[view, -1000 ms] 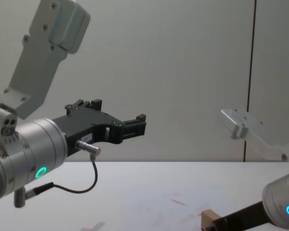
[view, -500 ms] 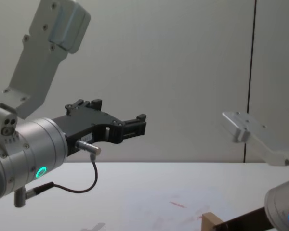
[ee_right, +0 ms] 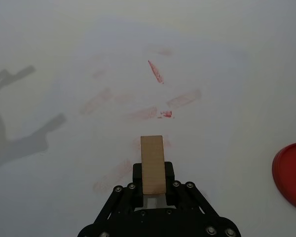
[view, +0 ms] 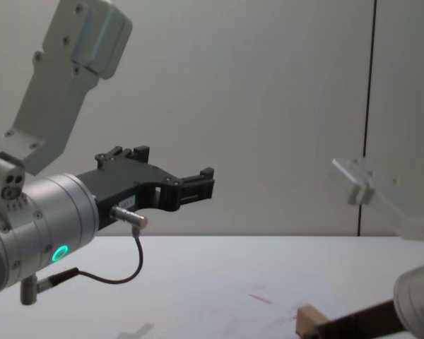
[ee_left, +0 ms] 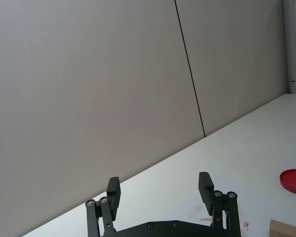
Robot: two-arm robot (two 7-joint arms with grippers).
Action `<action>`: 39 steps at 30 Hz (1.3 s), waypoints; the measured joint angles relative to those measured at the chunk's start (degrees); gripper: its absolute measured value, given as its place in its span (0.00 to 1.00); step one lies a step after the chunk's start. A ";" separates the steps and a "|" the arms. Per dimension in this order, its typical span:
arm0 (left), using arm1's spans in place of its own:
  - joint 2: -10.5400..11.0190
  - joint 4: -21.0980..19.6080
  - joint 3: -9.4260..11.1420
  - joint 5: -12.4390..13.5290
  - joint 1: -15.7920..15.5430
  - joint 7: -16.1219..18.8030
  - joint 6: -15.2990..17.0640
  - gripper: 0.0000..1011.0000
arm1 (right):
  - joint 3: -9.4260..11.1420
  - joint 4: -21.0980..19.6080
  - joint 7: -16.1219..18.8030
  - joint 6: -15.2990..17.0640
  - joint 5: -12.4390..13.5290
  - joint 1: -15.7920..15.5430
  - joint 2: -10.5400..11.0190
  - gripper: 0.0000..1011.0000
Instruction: Use the one hand to pick up the stamp and affix it onto the A4 paper.
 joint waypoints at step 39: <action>0.00 0.00 0.00 0.00 0.00 0.00 0.00 0.99 | 8.65 -9.39 -1.45 -3.47 8.45 -2.58 6.11 0.22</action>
